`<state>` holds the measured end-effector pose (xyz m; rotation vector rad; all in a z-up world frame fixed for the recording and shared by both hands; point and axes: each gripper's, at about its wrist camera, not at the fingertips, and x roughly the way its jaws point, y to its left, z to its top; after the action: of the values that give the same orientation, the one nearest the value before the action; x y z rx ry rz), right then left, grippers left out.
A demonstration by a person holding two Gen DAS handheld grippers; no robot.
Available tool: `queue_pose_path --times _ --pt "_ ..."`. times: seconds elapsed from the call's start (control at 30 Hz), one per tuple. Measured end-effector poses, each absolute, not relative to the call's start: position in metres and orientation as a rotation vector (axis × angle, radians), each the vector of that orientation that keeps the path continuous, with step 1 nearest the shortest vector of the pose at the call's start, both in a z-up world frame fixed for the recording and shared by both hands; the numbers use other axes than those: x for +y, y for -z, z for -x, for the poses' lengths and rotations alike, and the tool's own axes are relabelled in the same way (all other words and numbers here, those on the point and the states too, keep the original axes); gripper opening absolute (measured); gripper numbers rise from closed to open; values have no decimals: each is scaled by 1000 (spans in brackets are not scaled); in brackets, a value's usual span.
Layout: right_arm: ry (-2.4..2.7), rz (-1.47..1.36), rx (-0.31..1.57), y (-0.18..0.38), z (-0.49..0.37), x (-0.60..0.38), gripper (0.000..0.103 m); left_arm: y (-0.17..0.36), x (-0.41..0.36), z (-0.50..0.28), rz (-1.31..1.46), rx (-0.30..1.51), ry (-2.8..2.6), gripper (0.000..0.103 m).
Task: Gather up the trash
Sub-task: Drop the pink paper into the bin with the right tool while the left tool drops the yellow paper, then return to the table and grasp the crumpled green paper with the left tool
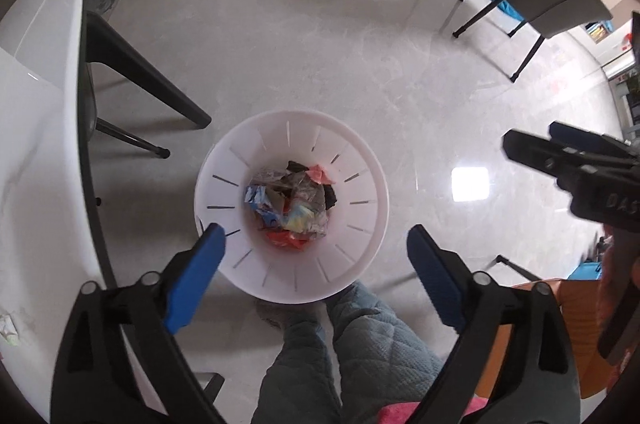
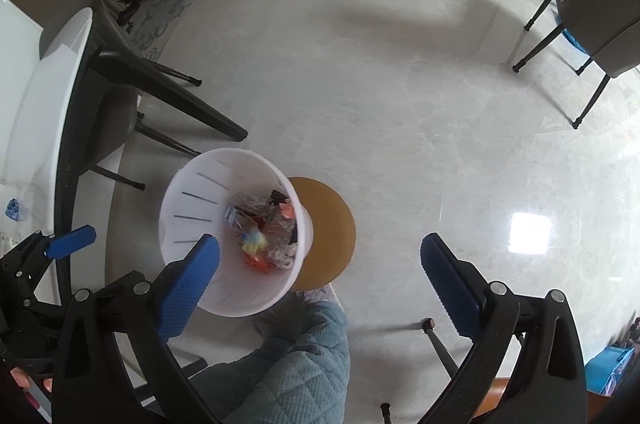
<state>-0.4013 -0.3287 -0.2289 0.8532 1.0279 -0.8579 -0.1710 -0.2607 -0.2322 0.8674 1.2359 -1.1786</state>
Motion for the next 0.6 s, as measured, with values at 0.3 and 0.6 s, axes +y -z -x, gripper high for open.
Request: queue_pose_path --times 0.3,0.6 --pt "824 -768 962 177 378 -325 100 171 -246 141 -718 1168 1140 93" --pt "651 -571 877 91 304 -304 100 89 -179 74 -511 1067 957 95"
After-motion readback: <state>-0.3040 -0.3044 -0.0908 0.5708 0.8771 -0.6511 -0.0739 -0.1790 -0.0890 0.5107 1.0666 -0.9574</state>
